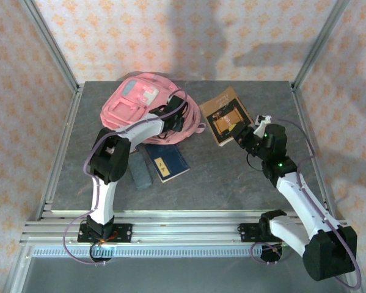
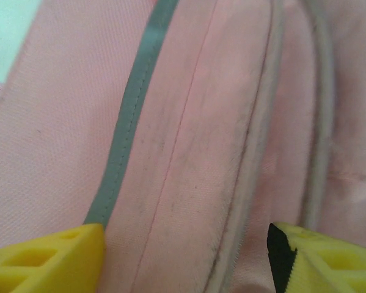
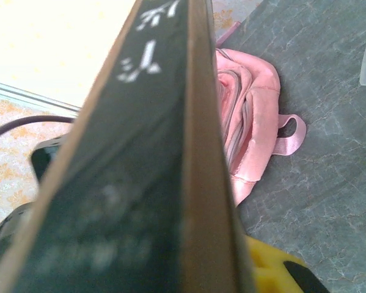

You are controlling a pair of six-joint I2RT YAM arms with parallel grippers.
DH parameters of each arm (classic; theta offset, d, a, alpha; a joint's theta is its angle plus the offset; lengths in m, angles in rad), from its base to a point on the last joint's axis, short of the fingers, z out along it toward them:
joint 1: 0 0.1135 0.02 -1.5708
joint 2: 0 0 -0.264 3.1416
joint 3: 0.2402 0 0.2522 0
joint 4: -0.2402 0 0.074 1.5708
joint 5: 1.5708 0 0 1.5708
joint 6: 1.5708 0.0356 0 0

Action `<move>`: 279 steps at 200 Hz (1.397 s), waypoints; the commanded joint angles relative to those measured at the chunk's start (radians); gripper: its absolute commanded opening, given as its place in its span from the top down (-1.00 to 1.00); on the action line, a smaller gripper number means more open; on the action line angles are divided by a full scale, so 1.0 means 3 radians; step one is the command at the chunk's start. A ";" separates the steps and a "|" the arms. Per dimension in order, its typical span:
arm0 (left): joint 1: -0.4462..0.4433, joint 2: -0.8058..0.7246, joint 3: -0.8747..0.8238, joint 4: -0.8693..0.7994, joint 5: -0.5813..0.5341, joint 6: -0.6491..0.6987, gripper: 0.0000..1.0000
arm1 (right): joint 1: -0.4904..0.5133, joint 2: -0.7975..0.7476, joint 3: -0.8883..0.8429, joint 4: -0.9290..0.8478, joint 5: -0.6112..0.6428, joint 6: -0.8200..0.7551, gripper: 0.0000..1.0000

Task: Pack the student bag

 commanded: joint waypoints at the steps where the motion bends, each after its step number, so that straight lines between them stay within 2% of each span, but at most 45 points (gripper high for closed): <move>1: -0.0013 0.0099 0.0102 -0.0181 -0.0421 0.0159 -0.25 | -0.0022 -0.0096 0.0020 0.0296 -0.0034 -0.0059 1.00; 28: -0.0017 0.0179 0.0050 -0.0060 -0.0446 0.0226 0.27 | -0.0023 -0.0085 -0.0035 0.0369 -0.0079 -0.0008 1.00; 53: -0.0016 0.0211 0.0007 0.0023 -0.0391 0.0286 1.00 | -0.0021 -0.0075 -0.0075 0.0402 -0.0095 0.0017 1.00; 82: -0.0016 0.0117 0.0007 0.0011 -0.0378 0.0283 1.00 | -0.0024 -0.0062 -0.0109 0.0415 -0.0101 0.0028 1.00; 122: -0.0017 -0.0403 0.0050 0.0007 -0.0334 0.0331 1.00 | -0.0025 0.0024 -0.0148 0.0497 -0.0174 0.0063 1.00; 164: -0.0015 -0.0827 0.0376 -0.0137 -0.0410 0.0490 1.00 | -0.0013 0.0288 -0.0185 0.0870 -0.0522 0.0219 1.00; 216: 0.0021 -0.1055 0.0495 -0.0028 -0.0663 0.0666 1.00 | 0.0283 0.0987 0.0086 0.1343 -0.0868 0.0330 1.00; 241: 0.0056 -0.1205 0.0431 0.0068 -0.0572 0.0717 1.00 | 0.0417 0.1443 0.0335 0.1545 -0.0980 0.0405 1.00; 279: 0.0082 -0.1589 -0.0023 0.0458 -0.0424 0.0913 1.00 | 0.0474 0.2163 0.0817 0.1860 -0.1257 0.0609 1.00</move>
